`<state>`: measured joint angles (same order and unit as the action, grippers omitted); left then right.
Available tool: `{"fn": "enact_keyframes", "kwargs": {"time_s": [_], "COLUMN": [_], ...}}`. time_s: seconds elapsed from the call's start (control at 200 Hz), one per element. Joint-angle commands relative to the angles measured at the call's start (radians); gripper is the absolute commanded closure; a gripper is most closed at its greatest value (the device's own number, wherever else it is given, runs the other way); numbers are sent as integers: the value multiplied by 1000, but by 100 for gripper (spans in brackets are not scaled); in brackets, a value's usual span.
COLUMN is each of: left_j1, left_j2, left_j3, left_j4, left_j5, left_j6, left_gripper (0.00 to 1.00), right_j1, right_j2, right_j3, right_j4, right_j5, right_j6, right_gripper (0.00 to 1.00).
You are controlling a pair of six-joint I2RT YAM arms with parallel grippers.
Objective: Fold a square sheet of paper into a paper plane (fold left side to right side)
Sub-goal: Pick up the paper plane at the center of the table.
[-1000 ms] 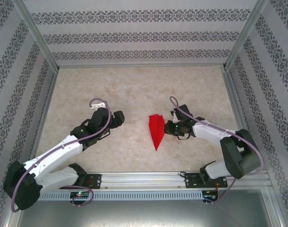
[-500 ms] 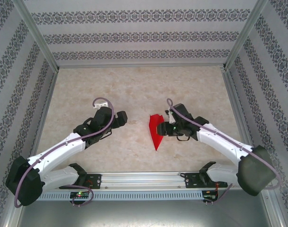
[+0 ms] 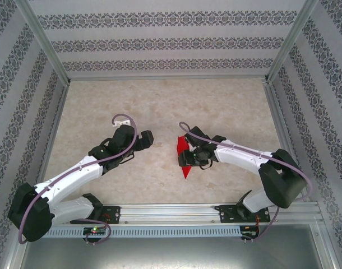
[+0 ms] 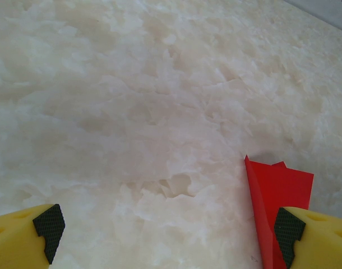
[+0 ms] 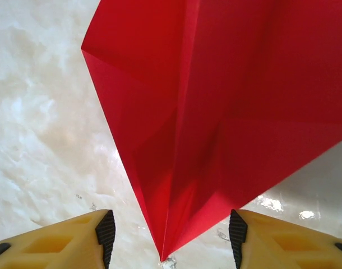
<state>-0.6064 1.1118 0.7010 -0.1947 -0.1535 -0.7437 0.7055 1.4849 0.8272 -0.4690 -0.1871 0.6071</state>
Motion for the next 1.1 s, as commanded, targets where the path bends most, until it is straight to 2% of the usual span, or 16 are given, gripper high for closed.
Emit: {"fn": "enact_keyframes", "kwargs": {"time_s": [0.0, 0.51, 0.689, 0.784, 0.859, 1.099], "left_j1": [13, 13, 13, 13, 13, 13], "left_j2": [-4, -10, -16, -27, -39, -67], "left_j3": [19, 16, 14, 17, 18, 31], "left_j4": [14, 3, -2, -9, -18, -43], "left_j5": [3, -1, -2, -5, -7, 28], "left_j6": [13, 12, 14, 18, 25, 103], "left_gripper": [2, 2, 2, 2, 1, 0], "right_j1": [14, 36, 34, 6, -27, -152], "right_j2": [30, 144, 178, 177, 179, 290], "right_j3": [33, 69, 86, 116, 170, 430], "right_j4": [3, 4, 3, 2, -22, -149], "right_j5": [34, 82, 113, 103, 106, 165], "right_j6": [12, 12, 16, 10, -10, -126], "right_gripper": [46, 65, 76, 91, 97, 99]}}
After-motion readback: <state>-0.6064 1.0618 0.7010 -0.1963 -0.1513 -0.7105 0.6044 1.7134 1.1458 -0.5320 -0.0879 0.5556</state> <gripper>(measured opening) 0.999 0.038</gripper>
